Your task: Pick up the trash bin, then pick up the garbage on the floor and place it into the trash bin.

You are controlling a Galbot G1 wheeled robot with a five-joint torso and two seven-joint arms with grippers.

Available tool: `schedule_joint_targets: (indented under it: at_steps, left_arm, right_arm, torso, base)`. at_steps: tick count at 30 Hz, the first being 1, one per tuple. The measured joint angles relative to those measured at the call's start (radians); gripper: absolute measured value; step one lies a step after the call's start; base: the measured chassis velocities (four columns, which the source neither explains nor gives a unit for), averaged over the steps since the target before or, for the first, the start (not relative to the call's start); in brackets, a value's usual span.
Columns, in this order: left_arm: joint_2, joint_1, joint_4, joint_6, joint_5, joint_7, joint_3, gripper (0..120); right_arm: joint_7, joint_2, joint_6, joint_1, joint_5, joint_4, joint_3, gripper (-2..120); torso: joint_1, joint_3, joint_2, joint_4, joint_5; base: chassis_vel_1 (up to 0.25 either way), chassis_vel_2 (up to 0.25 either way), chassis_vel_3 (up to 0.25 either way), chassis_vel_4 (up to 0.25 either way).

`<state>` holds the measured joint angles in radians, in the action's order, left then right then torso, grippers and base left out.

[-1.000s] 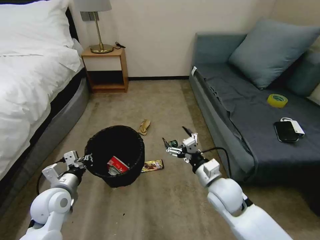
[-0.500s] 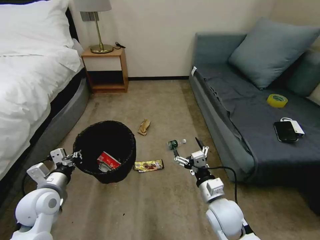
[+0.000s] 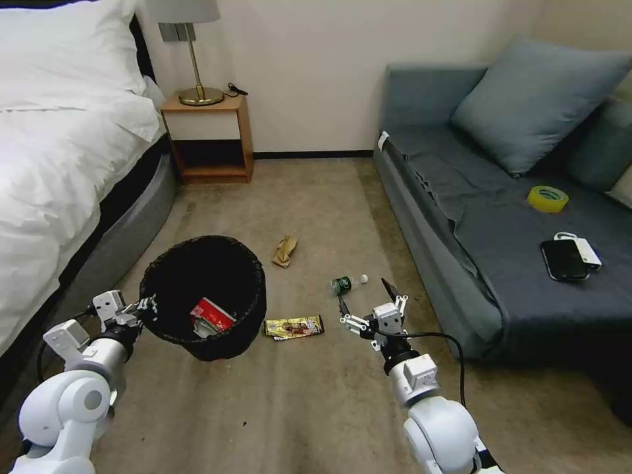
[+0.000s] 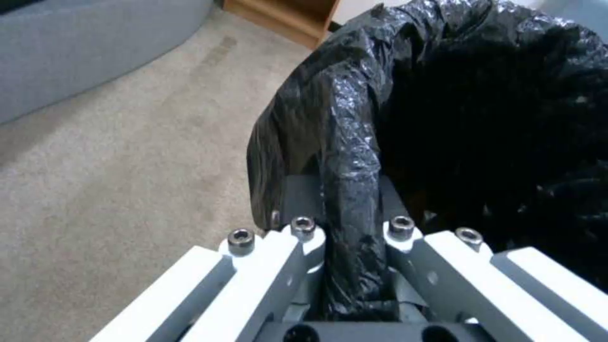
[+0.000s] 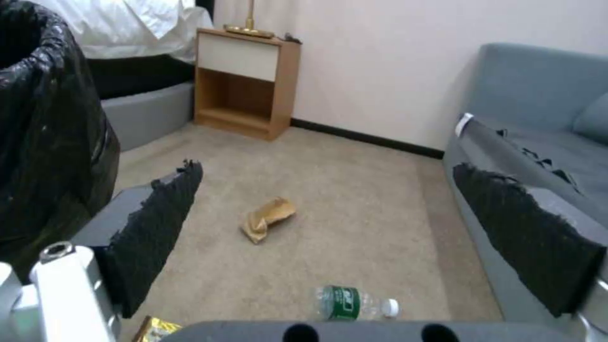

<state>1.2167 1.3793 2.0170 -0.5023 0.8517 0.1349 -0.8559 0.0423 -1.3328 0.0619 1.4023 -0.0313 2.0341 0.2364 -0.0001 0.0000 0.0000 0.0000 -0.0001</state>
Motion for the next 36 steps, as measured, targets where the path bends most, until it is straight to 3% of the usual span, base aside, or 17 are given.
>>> schedule_joint_targets:
  at_steps: [11, 27, 36]
  left_arm:
    - [-0.007, -0.016, -0.017, 0.000, 0.005, 0.000, -0.002, 4]
    - [-0.006, -0.021, -0.021, 0.002, 0.011, 0.002, -0.006, 4]
    - [-0.005, -0.014, -0.011, 0.003, 0.024, 0.004, -0.017, 4]
  right_arm:
    - [-0.004, -0.006, -0.001, -0.015, 0.014, -0.027, -0.011, 100]
    - [-0.005, -0.003, -0.012, -0.016, 0.016, -0.054, -0.021, 100]
    - [-0.002, 0.006, -0.081, -0.021, -0.007, -0.109, -0.058, 100]
  torso:
    - [0.000, 0.000, 0.000, 0.0000, 0.0000]
    - [0.000, 0.000, 0.000, 0.0000, 0.0001]
    - [0.000, 0.000, 0.000, -0.0002, -0.0002]
  base:
    - [-0.054, 0.043, 0.049, -0.025]
    - [-0.230, 0.243, 0.227, -0.246]
    - [-0.232, 0.228, 0.229, -0.218]
